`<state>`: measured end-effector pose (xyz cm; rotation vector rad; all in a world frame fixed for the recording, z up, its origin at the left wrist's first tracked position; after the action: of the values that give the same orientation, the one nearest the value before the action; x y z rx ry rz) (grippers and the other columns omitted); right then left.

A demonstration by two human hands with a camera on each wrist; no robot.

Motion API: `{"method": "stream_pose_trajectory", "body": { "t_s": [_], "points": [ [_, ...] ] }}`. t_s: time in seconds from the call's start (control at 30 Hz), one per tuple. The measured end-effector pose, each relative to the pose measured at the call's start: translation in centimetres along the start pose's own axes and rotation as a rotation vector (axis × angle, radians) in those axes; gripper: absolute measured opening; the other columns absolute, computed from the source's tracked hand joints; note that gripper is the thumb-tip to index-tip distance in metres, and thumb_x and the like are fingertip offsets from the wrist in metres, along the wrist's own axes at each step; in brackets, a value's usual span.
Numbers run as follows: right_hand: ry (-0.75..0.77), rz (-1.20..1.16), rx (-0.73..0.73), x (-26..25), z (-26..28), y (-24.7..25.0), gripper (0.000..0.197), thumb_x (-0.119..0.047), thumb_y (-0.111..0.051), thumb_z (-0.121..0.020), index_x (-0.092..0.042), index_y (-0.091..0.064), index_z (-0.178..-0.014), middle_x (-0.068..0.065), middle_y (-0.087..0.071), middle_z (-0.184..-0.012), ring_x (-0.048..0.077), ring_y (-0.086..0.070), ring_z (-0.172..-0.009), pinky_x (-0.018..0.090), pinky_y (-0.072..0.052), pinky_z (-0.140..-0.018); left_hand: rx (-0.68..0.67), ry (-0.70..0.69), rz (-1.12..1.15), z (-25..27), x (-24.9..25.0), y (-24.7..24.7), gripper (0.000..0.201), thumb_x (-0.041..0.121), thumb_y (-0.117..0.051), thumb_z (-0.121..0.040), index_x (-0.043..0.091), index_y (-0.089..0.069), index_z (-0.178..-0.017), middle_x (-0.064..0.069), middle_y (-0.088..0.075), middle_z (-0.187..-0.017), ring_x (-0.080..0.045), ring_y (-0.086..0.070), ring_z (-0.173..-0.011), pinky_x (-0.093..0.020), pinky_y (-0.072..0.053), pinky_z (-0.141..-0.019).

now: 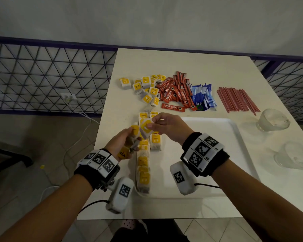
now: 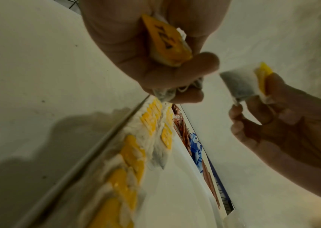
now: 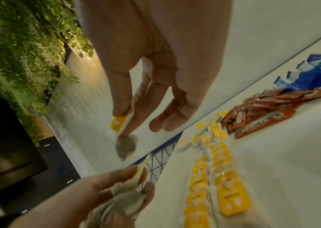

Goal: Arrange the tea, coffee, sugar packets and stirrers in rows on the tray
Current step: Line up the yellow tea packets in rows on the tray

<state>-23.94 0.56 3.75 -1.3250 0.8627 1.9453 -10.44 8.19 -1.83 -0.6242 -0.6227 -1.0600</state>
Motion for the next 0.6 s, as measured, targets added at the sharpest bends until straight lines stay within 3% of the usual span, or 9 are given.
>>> {"method": "stream_pose_trajectory", "body": {
  "t_s": [0.1, 0.2, 0.3, 0.4, 0.5, 0.6],
  "points": [
    [0.020, 0.045, 0.019, -0.3, 0.4, 0.8, 0.024, -0.007, -0.067, -0.082, -0.018, -0.050, -0.068, -0.012, -0.061, -0.051, -0.005, -0.052, -0.048, 0.010, -0.037, -0.053, 0.009, -0.025, 0.041, 0.0, -0.1, 0.9, 0.042, 0.038, -0.038, -0.097, 0.014, -0.059, -0.070, -0.006, -0.054, -0.071, -0.012, -0.049, -0.037, -0.010, -0.028, -0.035],
    [-0.033, 0.354, 0.037, 0.3, 0.6, 1.4, 0.025, -0.020, -0.067, -0.083, -0.024, -0.049, -0.067, -0.007, -0.058, -0.063, 0.002, -0.048, -0.056, 0.018, -0.035, -0.058, 0.014, -0.027, 0.033, 0.1, 0.0, 1.4, 0.055, 0.037, -0.037, -0.098, 0.015, -0.062, -0.054, -0.005, -0.052, -0.070, -0.012, -0.050, -0.037, -0.010, -0.026, -0.037],
    [-0.134, 0.553, -0.027, 2.0, 0.7, 1.5, 0.026, -0.025, -0.066, -0.084, -0.026, -0.046, -0.067, -0.002, -0.055, -0.068, 0.011, -0.047, -0.063, 0.023, -0.037, -0.061, 0.020, -0.028, -0.003, 0.2, 0.2, 1.6, 0.041, 0.036, -0.036, -0.099, 0.009, -0.056, -0.077, -0.006, -0.050, -0.064, -0.011, -0.051, -0.036, -0.010, -0.028, -0.036],
    [-0.225, 0.665, -0.142, 3.5, 0.9, 0.8, 0.022, -0.025, -0.066, -0.084, -0.024, -0.049, -0.071, -0.002, -0.055, -0.072, 0.017, -0.051, -0.080, 0.024, -0.038, -0.066, -0.001, -0.028, 0.030, 0.2, 0.2, 1.7, 0.038, 0.035, -0.036, -0.099, 0.010, -0.053, -0.076, -0.006, -0.050, -0.065, -0.011, -0.050, -0.038, -0.010, -0.027, -0.036],
    [-0.255, 0.711, -0.206, 4.3, 0.9, -0.1, 0.013, -0.023, -0.065, -0.085, -0.016, -0.055, -0.086, 0.002, -0.059, -0.081, 0.018, -0.051, -0.086, 0.023, -0.038, -0.062, -0.015, -0.005, 0.075, 0.4, 0.2, 1.7, 0.041, 0.037, -0.036, -0.098, 0.011, -0.052, -0.071, -0.004, -0.049, -0.069, -0.010, -0.049, -0.038, -0.010, -0.026, -0.035],
    [-0.244, 0.782, -0.203, 4.6, 0.2, -0.3, 0.025, -0.025, -0.064, -0.086, -0.009, -0.061, -0.104, 0.010, -0.062, -0.102, 0.021, -0.053, -0.094, 0.022, -0.035, -0.072, -0.003, 0.007, 0.095, 0.5, 0.2, 1.8, 0.038, 0.037, -0.037, -0.098, 0.012, -0.052, -0.072, -0.004, -0.051, -0.073, -0.010, -0.049, -0.037, -0.010, -0.026, -0.035]
  ]
}}
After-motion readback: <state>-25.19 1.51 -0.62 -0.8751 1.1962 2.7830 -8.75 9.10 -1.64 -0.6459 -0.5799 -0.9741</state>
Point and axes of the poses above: each hand's wrist, its own z-axis away from the middle knuckle, its own y-axis out of the back of the hand, x = y × z, the point moved 4 cm from there along -z, towards the middle knuckle
